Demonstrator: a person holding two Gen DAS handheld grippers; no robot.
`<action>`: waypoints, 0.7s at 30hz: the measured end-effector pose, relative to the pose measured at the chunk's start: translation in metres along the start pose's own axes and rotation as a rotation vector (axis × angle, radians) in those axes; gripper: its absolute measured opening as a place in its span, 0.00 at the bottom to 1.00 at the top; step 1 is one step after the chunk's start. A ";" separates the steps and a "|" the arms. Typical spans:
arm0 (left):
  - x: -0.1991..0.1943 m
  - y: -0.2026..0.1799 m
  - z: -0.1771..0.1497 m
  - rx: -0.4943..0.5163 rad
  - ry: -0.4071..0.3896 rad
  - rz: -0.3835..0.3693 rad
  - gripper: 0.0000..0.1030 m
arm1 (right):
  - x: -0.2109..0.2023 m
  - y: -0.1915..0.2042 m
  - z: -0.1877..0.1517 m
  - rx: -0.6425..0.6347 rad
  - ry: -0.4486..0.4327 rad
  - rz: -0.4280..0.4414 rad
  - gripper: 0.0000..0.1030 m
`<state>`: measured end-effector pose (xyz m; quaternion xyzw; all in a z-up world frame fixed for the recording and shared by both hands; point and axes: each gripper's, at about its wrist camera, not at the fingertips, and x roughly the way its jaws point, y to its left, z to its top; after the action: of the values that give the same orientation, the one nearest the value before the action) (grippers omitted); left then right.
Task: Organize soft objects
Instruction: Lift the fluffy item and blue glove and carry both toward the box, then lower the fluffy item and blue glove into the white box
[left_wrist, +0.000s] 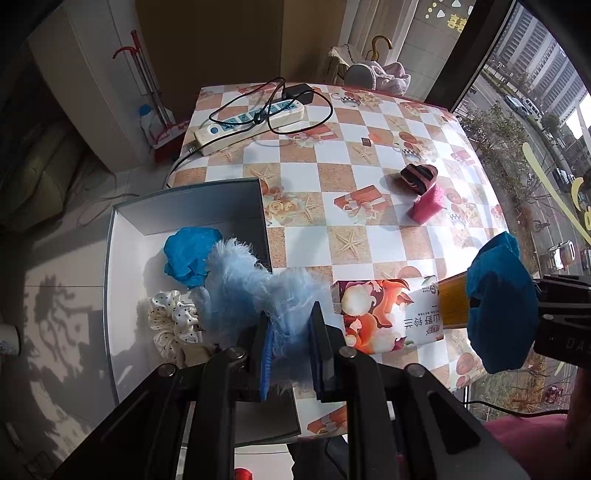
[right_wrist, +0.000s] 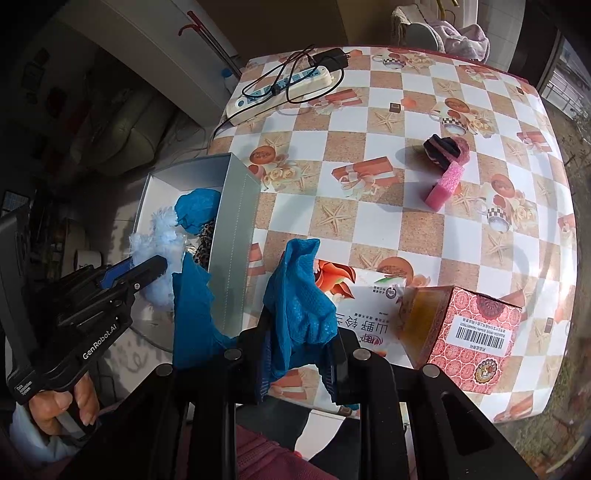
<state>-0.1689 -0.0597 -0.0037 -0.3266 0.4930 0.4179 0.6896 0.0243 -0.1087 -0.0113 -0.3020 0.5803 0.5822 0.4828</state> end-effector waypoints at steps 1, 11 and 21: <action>0.000 0.001 0.000 -0.003 0.000 0.000 0.18 | 0.000 0.001 0.000 -0.001 0.000 0.000 0.24; -0.001 0.010 -0.003 -0.029 -0.001 0.008 0.18 | 0.004 0.012 0.001 -0.024 0.005 -0.005 0.24; -0.003 0.051 -0.011 -0.129 -0.011 0.066 0.18 | 0.004 0.060 0.013 -0.241 -0.037 -0.108 0.24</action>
<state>-0.2197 -0.0476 -0.0063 -0.3518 0.4718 0.4730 0.6557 -0.0288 -0.0875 0.0102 -0.3777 0.4803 0.6263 0.4843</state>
